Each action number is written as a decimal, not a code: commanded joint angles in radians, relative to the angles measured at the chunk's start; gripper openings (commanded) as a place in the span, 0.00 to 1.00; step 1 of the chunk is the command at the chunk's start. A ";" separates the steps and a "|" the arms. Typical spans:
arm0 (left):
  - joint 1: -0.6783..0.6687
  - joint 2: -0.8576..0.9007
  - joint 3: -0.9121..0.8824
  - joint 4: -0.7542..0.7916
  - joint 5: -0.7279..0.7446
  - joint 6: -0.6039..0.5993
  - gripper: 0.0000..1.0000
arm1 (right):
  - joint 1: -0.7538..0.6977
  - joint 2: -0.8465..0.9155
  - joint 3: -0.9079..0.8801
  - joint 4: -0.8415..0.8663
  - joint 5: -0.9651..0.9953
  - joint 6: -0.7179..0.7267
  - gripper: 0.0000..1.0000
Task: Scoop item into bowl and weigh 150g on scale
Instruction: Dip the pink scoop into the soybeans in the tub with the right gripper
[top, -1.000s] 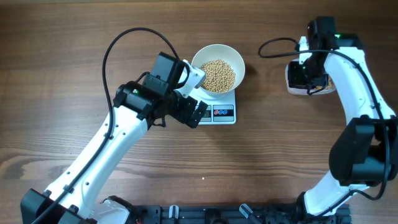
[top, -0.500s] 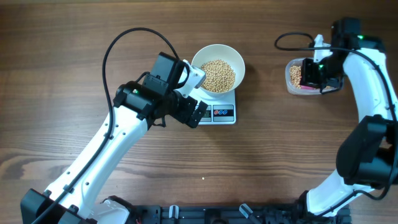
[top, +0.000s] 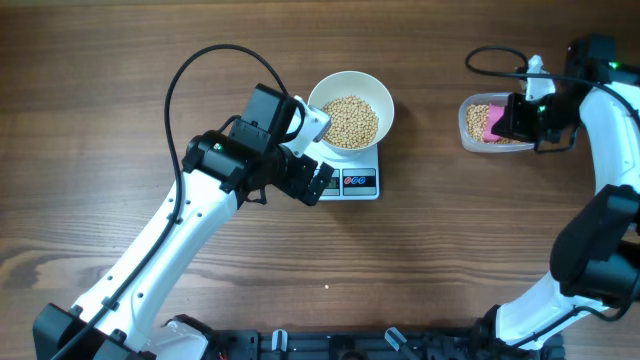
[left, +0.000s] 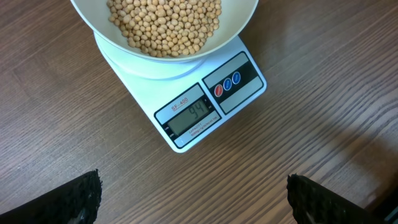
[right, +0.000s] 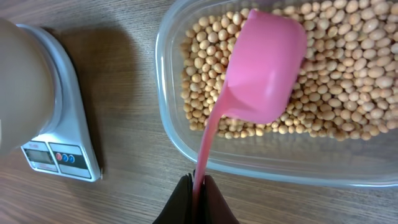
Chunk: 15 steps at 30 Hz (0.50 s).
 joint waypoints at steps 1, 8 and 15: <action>0.006 -0.022 0.014 -0.001 -0.006 -0.010 1.00 | -0.009 0.011 0.003 -0.021 -0.112 -0.037 0.04; 0.006 -0.022 0.014 -0.001 -0.006 -0.010 1.00 | -0.035 0.010 0.003 -0.057 -0.111 -0.043 0.04; 0.006 -0.022 0.014 -0.001 -0.006 -0.010 1.00 | -0.062 0.000 0.003 -0.068 -0.111 -0.042 0.04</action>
